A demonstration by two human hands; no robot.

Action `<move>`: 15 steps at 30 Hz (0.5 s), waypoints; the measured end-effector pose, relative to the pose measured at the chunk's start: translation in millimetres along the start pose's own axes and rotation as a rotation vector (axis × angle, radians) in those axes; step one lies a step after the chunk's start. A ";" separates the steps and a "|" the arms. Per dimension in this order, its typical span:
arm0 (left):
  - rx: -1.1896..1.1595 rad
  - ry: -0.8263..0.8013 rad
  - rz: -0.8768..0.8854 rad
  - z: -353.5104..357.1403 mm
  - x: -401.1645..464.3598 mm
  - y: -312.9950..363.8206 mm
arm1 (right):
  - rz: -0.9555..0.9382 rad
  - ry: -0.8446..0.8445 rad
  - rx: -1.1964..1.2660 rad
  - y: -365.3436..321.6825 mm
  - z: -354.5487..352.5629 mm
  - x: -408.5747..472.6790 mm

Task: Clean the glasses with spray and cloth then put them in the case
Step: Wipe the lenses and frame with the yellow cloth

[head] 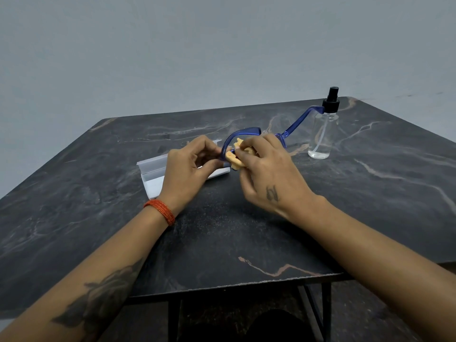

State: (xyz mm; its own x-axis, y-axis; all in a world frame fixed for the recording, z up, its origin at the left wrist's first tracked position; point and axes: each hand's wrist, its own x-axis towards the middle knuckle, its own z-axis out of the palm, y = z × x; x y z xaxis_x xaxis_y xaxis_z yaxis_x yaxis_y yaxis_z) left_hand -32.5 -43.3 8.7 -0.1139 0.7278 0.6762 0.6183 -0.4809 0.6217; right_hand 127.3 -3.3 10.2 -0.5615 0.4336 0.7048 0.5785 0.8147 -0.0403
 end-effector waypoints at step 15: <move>0.063 0.016 0.040 -2.4 1.7 -1.7 | -0.055 0.164 -0.066 7.3 1.4 2.2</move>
State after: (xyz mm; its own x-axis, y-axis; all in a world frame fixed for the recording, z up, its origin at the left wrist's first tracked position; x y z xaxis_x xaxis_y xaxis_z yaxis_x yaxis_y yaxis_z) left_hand -35.5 -42.4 9.8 -0.1006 0.7007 0.7063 0.6705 -0.4767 0.5684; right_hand 129.5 4.1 10.5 -0.4924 0.3165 0.8108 0.5903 0.8060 0.0439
